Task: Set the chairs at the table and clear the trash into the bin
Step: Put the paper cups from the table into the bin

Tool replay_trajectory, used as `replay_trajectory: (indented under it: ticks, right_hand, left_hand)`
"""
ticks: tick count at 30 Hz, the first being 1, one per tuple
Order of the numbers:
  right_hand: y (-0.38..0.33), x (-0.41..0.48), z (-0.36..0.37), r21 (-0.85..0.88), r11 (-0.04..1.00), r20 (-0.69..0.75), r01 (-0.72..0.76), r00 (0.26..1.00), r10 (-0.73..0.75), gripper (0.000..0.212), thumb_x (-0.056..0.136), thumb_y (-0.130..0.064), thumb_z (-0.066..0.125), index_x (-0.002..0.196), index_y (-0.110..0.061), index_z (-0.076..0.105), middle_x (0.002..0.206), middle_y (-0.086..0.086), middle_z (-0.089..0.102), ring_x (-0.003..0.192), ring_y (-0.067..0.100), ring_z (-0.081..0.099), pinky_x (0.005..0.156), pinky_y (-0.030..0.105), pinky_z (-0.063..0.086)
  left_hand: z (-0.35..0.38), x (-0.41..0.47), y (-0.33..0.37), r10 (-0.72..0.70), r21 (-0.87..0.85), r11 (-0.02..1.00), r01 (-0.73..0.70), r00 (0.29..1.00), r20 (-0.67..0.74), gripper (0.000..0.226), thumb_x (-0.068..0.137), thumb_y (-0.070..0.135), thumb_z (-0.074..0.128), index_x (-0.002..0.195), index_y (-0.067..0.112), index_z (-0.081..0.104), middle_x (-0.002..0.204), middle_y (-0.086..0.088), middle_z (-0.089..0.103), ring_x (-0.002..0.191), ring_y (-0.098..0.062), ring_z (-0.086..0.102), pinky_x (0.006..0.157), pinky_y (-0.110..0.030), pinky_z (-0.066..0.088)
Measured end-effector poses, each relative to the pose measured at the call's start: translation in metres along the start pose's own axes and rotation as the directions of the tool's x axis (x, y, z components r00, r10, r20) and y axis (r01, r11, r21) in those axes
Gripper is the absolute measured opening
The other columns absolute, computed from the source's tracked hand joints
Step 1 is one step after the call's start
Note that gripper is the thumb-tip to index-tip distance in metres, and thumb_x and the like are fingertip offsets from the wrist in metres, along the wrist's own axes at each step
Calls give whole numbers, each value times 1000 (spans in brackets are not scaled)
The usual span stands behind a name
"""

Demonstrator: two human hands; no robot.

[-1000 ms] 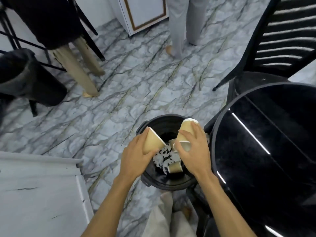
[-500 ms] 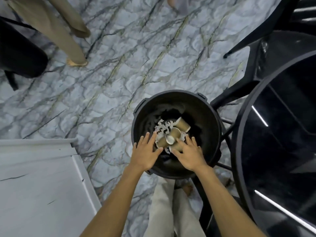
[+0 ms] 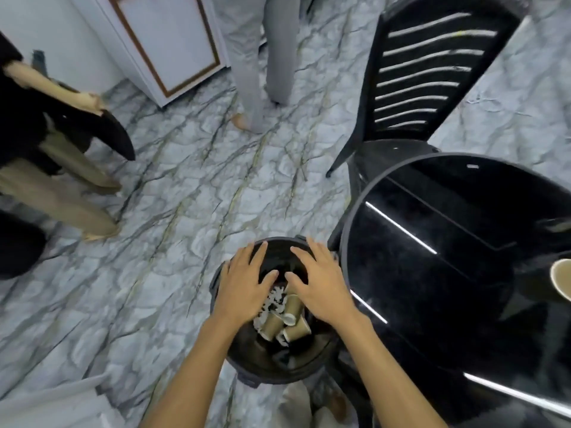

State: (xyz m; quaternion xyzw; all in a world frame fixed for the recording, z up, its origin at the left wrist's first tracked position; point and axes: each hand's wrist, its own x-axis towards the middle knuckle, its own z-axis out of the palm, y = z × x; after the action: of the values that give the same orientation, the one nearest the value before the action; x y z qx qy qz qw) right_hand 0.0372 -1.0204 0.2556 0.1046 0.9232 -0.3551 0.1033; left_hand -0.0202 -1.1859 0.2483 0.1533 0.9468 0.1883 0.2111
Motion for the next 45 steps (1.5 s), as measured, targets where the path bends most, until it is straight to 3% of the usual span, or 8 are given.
replay_trajectory:
  ticks: [6,10,15,27,31,35,39,45]
  right_hand:
    - [52,-64,-68,69,978,-310,-195,928,207,51,97,-41,52,145,-29,40,162,-1,19,151,18,7,121,42,13]
    - [101,-120,-99,139,924,-458,-356,805,378,48,97,-39,52,143,-28,43,161,-3,23,150,17,10,119,41,16]
    - [151,-174,-125,251,856,-573,-453,642,508,45,95,-33,56,139,-25,48,158,-2,30,148,17,18,117,45,24]
    - [241,-183,-186,346,842,-734,-414,440,518,59,89,-27,65,142,-22,41,154,2,32,143,21,28,115,46,30]
    - [273,-160,-206,290,864,-788,-412,409,460,61,85,-26,70,141,-17,44,155,9,30,141,26,30,113,47,32]
    - [303,-136,-223,230,861,-805,-454,408,430,63,84,-29,70,140,-17,45,157,16,24,144,32,27,113,48,32]
    - [322,-119,-227,231,863,-796,-448,423,433,64,86,-33,69,144,-24,42,161,11,19,148,28,18,116,47,28]
    - [328,-110,-226,231,879,-849,-417,355,391,54,86,-25,70,136,-27,51,146,11,35,136,25,32,106,36,33]
  left_hand:
    - [13,20,103,344,24,939,-344,939,1,63,98,49,43,154,28,22,165,-2,7,152,-20,5,121,-44,6]
    - [46,23,174,541,55,838,-543,840,48,64,99,50,40,155,28,18,165,-2,2,152,-22,2,121,-46,8]
    - [88,27,246,668,84,728,-681,731,136,64,99,49,41,155,26,19,165,-2,0,152,-23,0,122,-49,7]
    - [150,77,323,709,123,678,-725,688,155,57,100,42,43,153,26,28,162,-1,21,151,-20,10,123,-45,7]
    - [174,96,330,704,163,677,-718,696,140,58,101,44,39,154,28,23,164,-1,14,152,-20,1,123,-47,1]
    - [196,106,323,682,282,669,-688,719,138,60,100,53,21,156,31,12,165,-1,4,152,-22,-5,122,-49,-1]
    - [202,109,321,681,311,666,-678,723,118,60,100,53,22,155,32,13,165,0,4,153,-21,-4,122,-49,0]
    - [202,110,324,673,292,680,-673,730,117,59,99,52,26,155,32,18,165,1,7,153,-20,-2,122,-51,2]
